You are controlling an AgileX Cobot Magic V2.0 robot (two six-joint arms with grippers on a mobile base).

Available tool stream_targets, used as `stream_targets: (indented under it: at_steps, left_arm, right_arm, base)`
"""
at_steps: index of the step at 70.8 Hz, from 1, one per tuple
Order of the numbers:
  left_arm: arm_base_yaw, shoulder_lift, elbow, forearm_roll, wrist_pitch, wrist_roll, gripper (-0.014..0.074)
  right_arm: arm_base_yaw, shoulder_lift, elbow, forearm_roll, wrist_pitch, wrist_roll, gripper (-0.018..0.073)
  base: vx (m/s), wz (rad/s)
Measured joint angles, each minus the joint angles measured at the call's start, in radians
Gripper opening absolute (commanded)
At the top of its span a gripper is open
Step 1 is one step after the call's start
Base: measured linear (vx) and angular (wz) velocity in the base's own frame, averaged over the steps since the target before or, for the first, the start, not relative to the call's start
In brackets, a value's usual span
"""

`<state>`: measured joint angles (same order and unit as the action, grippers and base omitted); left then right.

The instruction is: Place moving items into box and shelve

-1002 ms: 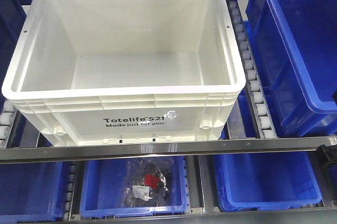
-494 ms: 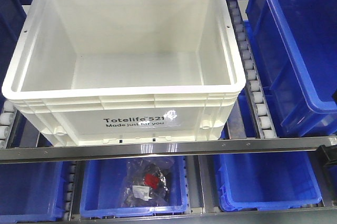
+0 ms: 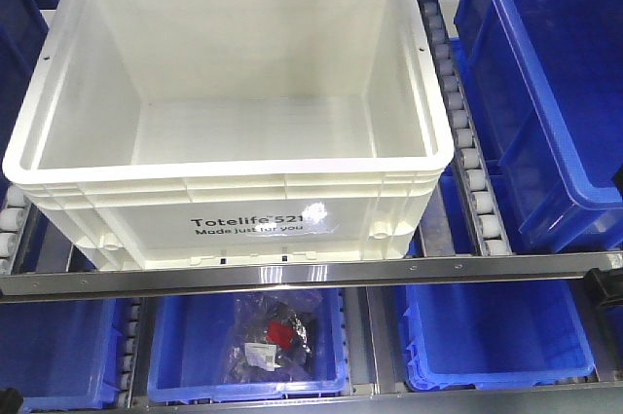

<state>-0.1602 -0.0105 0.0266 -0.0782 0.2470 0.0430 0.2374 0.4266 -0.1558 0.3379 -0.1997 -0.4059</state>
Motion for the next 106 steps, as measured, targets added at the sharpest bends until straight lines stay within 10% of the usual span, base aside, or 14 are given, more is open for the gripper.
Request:
stream_targets:
  at_steps: [67, 80, 106]
  left_arm:
    - [0.000, -0.001, 0.001, 0.000, 0.071, 0.000, -0.0026]
    - [0.000, -0.001, 0.001, 0.000, 0.072, 0.000, -0.0026]
    - [0.000, -0.001, 0.002, 0.000, 0.079, 0.000, -0.0026]
  right_arm:
    - [0.000, -0.006, 0.000, -0.054, 0.005, 0.007, -0.0015]
    - [0.000, -0.158, 0.020, -0.290, 0.155, 0.200, -0.0015]
    - [0.000, -0.435, 0.185, -0.316, 0.349, 0.382, -0.0015]
  base:
    - [0.00, 0.00]
    - [0.00, 0.00]
    - [0.00, 0.00]
